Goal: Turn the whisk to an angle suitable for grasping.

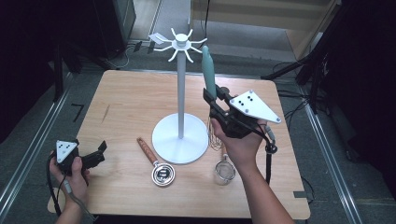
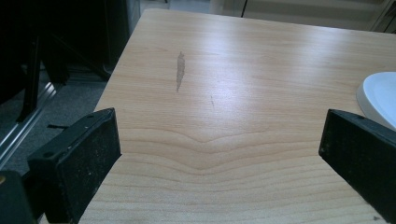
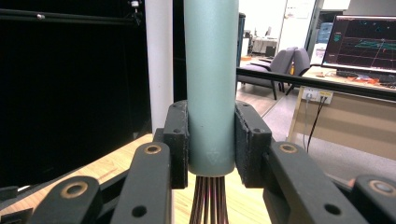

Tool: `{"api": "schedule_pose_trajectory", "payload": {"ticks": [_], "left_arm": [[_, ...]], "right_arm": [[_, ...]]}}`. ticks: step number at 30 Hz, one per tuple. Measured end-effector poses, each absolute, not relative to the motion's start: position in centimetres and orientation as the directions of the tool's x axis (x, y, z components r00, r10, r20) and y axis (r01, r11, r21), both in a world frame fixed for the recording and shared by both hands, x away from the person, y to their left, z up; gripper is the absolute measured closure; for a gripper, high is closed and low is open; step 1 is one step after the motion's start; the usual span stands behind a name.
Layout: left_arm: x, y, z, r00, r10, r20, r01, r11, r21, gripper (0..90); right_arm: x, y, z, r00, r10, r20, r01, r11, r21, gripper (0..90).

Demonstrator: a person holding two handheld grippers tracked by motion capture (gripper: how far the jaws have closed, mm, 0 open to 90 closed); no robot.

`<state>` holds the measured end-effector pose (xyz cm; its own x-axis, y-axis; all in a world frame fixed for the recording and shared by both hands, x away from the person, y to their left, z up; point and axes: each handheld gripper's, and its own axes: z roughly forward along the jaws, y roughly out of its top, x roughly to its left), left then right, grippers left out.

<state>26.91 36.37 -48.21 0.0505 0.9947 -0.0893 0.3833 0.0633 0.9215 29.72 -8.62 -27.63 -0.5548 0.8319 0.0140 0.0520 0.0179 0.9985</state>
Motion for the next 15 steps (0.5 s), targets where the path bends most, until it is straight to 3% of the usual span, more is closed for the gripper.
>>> {"api": "schedule_pose_trajectory", "payload": {"ticks": [15], "left_arm": [[26.91, 36.37, -48.21, 0.052, 0.995, -0.088, 0.384, 0.062, 0.921, 0.0]], "right_arm": [[29.93, -8.07, -28.13, -0.535, 0.845, -0.020, 0.021, 0.038, 0.999, 71.0]]}}
